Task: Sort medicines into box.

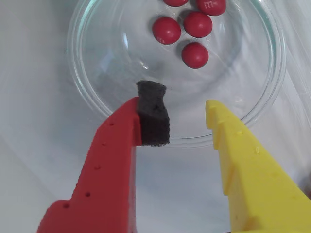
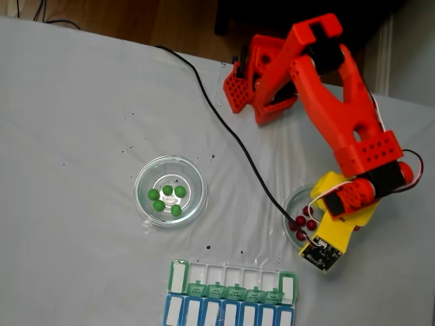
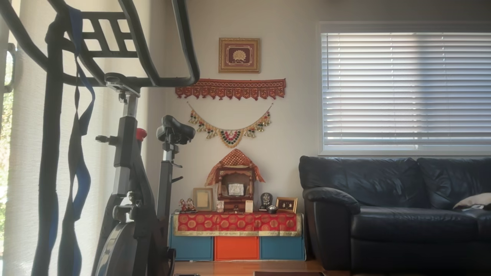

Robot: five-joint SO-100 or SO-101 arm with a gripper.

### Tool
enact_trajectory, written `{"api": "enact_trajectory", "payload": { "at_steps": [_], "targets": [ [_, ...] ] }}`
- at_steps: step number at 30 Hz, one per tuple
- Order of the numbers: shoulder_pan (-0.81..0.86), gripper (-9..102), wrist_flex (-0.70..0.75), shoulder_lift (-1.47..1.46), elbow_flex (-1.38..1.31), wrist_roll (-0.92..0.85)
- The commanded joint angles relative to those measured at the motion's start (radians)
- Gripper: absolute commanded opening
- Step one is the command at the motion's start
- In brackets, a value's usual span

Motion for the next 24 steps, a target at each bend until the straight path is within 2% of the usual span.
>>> {"api": "enact_trajectory", "payload": {
  "at_steps": [1,24],
  "targets": [
    [-0.003,20,-0.018,0.014,-0.002,-0.015],
    [-0.012,26,-0.072,-0.140,0.011,-0.041]
  ]
}}
